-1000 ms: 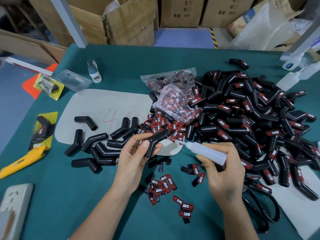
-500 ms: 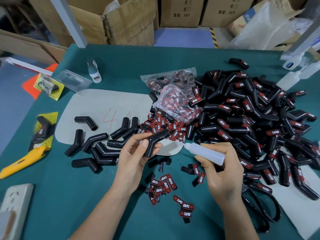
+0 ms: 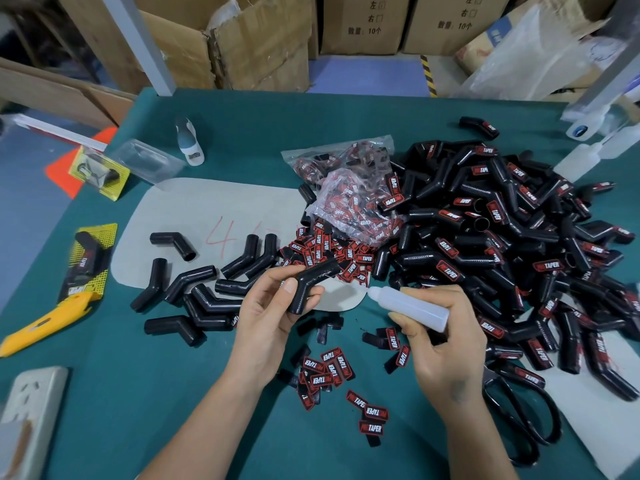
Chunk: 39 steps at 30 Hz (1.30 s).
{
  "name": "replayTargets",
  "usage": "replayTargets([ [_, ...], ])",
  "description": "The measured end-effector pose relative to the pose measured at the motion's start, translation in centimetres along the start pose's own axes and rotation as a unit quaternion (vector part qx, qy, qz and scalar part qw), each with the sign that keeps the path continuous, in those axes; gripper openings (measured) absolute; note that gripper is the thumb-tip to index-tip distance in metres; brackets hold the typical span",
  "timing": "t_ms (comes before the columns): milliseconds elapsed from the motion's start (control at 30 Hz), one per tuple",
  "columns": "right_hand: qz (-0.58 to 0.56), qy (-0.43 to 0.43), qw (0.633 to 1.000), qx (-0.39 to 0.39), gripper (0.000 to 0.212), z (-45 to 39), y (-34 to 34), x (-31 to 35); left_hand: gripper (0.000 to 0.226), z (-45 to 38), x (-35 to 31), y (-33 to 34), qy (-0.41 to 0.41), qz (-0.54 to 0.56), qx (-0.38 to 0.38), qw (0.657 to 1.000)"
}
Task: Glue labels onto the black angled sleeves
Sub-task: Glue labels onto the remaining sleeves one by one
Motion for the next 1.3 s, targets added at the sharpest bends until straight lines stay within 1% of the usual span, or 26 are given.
replayTargets([
  [67, 0.0, 0.002, 1.0, -0.005, 0.03, -0.13, -0.2, 0.07, 0.022, -0.02, -0.03, -0.05, 0.001, 0.002, -0.005, 1.0],
  [133, 0.001, 0.004, 1.0, -0.005, 0.032, -0.19, -0.24, 0.07, 0.021, -0.01, 0.03, -0.08, 0.003, 0.002, -0.007, 1.0],
  [267, 0.0, 0.003, 1.0, -0.001, 0.023, 0.07, 0.12, -0.09, 0.019, -0.02, 0.14, -0.17, 0.003, 0.003, -0.006, 1.0],
  [533, -0.002, 0.002, 1.0, 0.002, 0.023, 0.08, 0.17, -0.05, 0.02, -0.1, 0.13, -0.18, -0.001, 0.008, -0.007, 1.0],
  [667, -0.007, 0.009, 1.0, 0.0, 0.022, 0.12, 0.06, -0.28, 0.026, -0.06, 0.17, -0.2, -0.002, 0.007, -0.001, 1.0],
  [833, -0.012, -0.003, 1.0, 0.009, 0.024, 0.28, 0.39, 0.0, 0.028, -0.14, 0.23, -0.33, -0.003, 0.007, -0.005, 1.0],
  [1300, -0.012, -0.002, 1.0, 0.005, 0.024, 0.25, 0.16, 0.1, 0.025, -0.13, 0.32, -0.38, -0.001, -0.004, -0.002, 1.0],
])
Point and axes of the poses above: each hand's wrist, its own z-axis away from the middle knuckle, its own y-axis out of the palm, x = y × z, the point moved 5 cm from there along -z, towards the middle knuckle, and after that the axes turned 9 degrees about z, right-handed, at the moved point
